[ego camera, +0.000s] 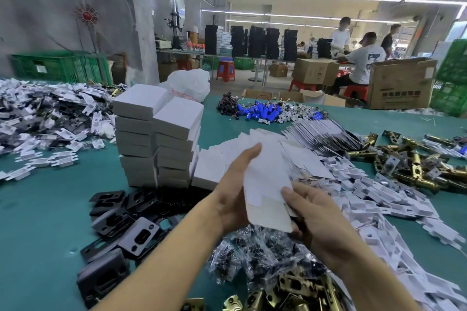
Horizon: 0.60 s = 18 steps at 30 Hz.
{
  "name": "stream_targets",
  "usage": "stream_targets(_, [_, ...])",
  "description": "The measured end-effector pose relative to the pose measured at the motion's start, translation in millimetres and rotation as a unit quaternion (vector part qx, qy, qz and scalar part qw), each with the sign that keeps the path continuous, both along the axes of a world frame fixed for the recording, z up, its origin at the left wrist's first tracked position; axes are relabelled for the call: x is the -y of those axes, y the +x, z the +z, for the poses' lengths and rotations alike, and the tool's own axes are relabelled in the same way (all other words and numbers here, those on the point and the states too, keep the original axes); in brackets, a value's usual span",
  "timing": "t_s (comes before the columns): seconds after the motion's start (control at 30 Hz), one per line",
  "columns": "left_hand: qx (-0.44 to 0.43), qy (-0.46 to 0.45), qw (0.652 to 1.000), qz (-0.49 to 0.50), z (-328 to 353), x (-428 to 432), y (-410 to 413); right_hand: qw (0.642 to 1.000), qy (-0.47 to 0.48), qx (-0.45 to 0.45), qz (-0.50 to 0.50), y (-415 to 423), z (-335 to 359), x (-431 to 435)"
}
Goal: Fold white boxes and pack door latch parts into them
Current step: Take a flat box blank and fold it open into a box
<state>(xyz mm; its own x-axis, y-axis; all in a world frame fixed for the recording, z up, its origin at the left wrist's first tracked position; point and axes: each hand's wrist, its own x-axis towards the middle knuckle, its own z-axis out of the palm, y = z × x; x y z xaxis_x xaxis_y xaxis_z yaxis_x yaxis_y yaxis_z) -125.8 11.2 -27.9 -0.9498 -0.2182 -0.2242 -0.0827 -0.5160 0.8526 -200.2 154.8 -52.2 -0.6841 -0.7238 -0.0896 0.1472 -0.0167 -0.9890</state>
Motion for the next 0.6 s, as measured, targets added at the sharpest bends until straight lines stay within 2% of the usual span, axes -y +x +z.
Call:
stream_targets(0.1, [-0.018,0.041,0.999,0.018,-8.2,2.7,5.6,0.990,0.077,-0.114,0.005,6.6,-3.8,3.8])
stream_targets(0.2, [-0.002,0.054,0.998,0.030,-11.5,1.6,8.5,0.951,0.156,-0.264,-0.044,11.2,-7.5,5.5])
stream_targets(0.33, [0.035,0.048,0.997,0.055,-4.7,-0.7,11.4,0.913,0.183,-0.358,-0.073,14.1,-7.5,4.0])
stream_targets(0.4, [0.055,0.039,0.995,0.071,-2.9,-1.2,12.6,0.892,0.166,-0.416,-0.057,16.7,-6.0,3.4])
stream_targets(0.47, [0.066,0.027,0.995,0.075,-1.4,-1.0,14.7,0.882,0.104,-0.459,-0.021,22.1,-3.1,5.5])
stream_targets(0.6, [0.048,0.031,0.995,0.081,2.5,6.7,18.0,0.868,0.034,-0.495,0.008,29.0,1.7,6.6])
